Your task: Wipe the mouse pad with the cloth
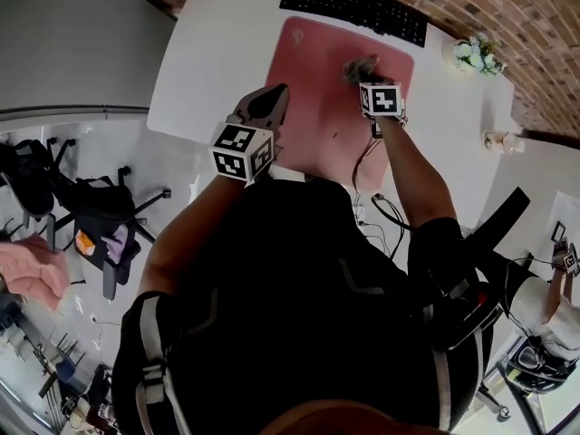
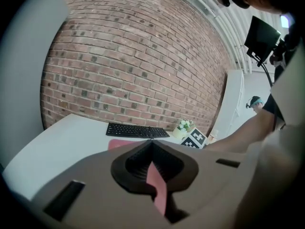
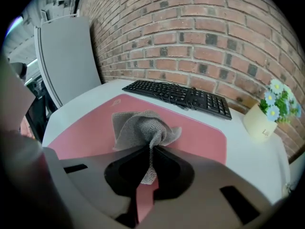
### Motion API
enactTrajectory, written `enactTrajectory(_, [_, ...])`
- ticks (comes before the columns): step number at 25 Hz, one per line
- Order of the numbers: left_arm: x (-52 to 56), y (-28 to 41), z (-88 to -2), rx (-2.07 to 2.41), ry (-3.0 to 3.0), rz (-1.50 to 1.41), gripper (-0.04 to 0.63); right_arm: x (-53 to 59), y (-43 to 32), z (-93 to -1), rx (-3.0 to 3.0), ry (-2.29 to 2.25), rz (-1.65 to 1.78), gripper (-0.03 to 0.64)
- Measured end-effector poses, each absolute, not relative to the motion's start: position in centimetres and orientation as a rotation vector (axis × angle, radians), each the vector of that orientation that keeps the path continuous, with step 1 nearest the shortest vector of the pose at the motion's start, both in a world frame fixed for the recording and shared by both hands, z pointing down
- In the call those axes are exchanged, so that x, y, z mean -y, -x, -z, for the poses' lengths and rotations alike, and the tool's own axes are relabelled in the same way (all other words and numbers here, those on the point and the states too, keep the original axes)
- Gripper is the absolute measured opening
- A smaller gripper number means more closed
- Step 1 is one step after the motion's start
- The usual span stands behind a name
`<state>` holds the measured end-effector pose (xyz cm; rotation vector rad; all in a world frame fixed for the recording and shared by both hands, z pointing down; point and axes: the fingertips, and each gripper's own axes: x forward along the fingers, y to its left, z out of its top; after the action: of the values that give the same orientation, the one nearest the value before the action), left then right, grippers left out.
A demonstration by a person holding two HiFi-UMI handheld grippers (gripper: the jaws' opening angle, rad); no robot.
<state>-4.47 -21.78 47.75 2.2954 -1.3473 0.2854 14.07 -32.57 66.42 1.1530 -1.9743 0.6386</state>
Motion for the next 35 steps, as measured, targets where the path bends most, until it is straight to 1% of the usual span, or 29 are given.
enactTrajectory(15, [21.0, 0.0, -47.9, 1.186, -2.393, -0.317, 0.002, 30.0, -23.8, -66.7, 1.818, -1.373, -0.714, 0.026])
enactTrajectory(24, [21.0, -1.0, -47.6, 1.148, -2.416, -0.296, 0.002, 28.5, -28.4, -65.8, 1.725, -1.469, -0.706, 0.026])
enactTrajectory(29, [21.2, -0.1, -47.4, 1.19, -2.393, -0.274, 0.002, 30.4, -25.9, -62.3, 1.828, -1.451, -0.619, 0.026])
enactTrajectory(35, [21.2, 2.5, -47.6, 1.288, -2.328, -0.265, 0.002, 34.5, -17.4, -58.9, 2.028, -1.328, -0.53, 0.026])
